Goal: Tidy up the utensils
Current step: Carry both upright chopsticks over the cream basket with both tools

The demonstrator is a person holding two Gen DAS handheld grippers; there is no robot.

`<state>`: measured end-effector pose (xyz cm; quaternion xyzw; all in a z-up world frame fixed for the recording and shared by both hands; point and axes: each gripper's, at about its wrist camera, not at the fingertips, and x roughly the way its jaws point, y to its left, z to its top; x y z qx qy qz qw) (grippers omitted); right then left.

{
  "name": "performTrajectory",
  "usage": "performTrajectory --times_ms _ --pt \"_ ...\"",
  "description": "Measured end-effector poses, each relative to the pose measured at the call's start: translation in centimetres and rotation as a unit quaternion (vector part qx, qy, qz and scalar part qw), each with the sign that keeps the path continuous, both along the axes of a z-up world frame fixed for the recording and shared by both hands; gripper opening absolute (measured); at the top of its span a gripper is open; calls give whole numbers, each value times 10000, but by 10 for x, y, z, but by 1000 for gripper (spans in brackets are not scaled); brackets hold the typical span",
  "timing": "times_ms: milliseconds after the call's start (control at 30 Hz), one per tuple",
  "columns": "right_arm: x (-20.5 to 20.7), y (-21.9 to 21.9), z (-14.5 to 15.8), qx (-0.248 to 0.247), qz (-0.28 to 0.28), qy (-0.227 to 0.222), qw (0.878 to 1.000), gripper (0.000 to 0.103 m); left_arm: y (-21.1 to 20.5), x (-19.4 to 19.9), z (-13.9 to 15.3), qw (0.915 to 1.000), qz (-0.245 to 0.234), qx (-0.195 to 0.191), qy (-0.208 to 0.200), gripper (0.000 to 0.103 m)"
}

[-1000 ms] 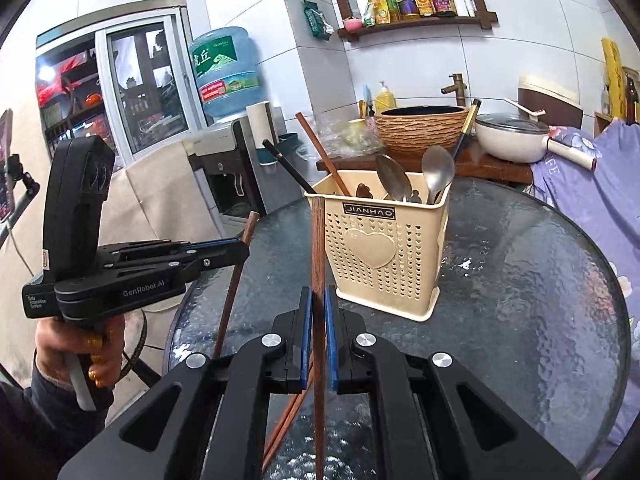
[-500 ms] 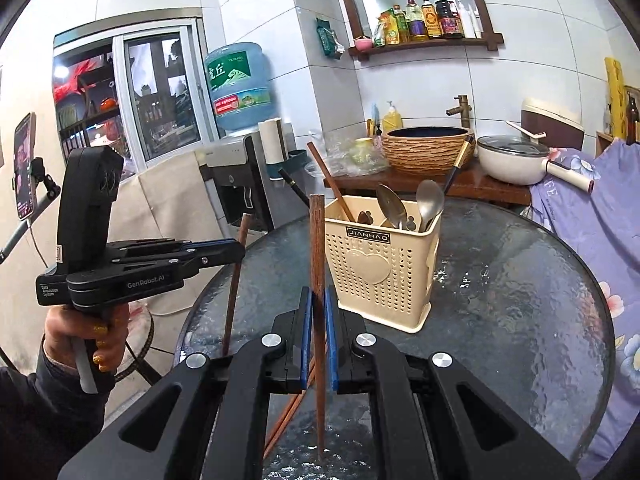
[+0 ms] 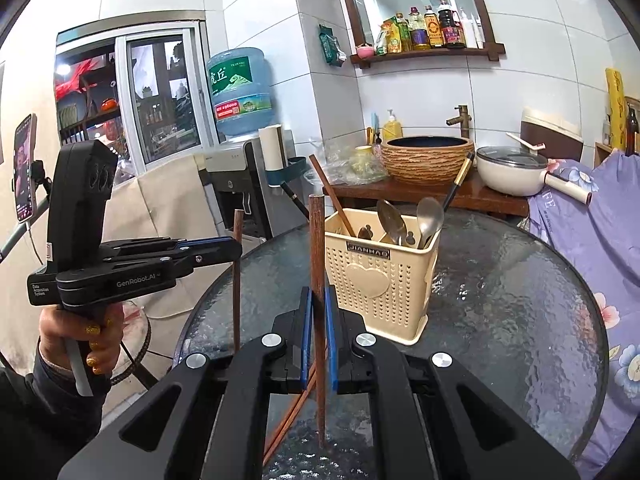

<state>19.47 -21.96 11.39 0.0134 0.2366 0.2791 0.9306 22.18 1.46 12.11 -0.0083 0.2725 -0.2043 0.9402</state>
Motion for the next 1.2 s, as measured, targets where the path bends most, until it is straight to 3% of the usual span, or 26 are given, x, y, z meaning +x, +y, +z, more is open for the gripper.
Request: performTrajectory --times_ms 333,500,833,1000,1200 --pt "12 1 37 43 -44 -286 9996 6 2 5 49 9990 -160 -232 -346 7" --pt "28 0 69 153 -132 -478 9987 6 -3 11 92 9974 -326 -271 -591 7" --pt "76 -4 133 339 -456 -882 9945 6 -19 43 174 9930 -49 -247 -1153 7" --pt "100 -2 137 230 -673 -990 9925 6 -23 74 183 9928 195 -386 -1116 7" --pt "125 -2 109 182 -824 -904 9923 6 -28 114 153 9950 427 -358 -825 7"
